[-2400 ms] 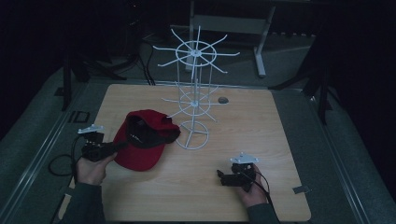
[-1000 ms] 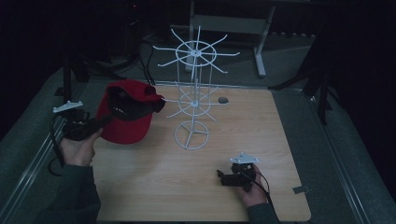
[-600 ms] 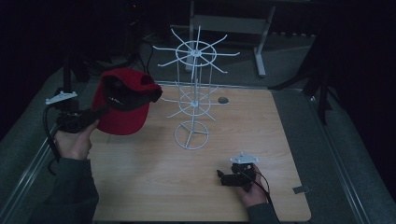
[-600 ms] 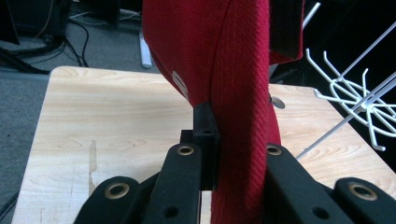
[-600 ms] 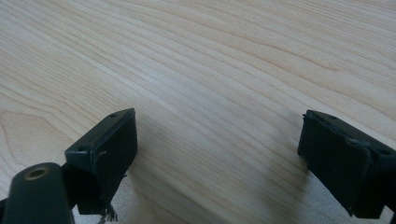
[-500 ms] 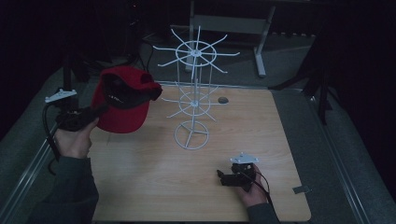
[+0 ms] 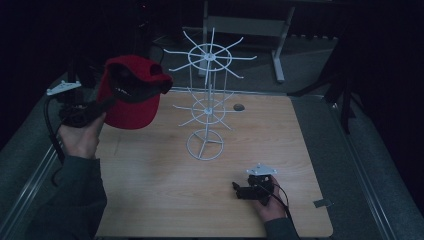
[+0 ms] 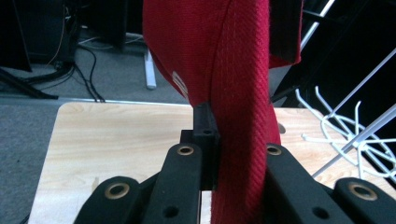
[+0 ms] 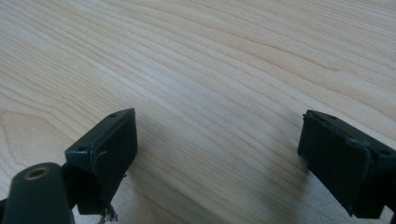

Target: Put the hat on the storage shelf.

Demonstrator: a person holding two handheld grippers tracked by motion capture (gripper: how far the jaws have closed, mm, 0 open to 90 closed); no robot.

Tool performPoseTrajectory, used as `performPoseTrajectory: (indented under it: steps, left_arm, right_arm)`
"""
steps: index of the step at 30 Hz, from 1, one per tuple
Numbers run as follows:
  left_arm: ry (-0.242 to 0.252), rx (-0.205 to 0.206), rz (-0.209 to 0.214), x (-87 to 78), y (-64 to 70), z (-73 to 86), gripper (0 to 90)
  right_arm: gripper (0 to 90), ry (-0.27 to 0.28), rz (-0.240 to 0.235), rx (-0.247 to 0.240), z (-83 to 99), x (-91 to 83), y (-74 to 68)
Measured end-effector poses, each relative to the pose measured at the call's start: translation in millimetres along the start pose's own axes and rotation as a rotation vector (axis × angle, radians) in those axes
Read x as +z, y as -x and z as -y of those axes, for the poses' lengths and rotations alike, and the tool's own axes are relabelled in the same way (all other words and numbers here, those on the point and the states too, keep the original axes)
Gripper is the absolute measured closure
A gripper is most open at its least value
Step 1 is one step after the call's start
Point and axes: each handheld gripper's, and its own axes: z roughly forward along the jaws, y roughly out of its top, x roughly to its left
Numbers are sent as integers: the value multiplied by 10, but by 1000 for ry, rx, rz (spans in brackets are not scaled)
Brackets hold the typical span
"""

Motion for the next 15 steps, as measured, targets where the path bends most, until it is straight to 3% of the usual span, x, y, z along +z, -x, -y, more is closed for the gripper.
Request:
performPoseTrajectory:
  steps: [15]
  left_arm:
    - [42, 50, 52, 120, 191, -161, 853]
  right_arm:
    - [117, 0, 0, 1, 1, 1, -1]
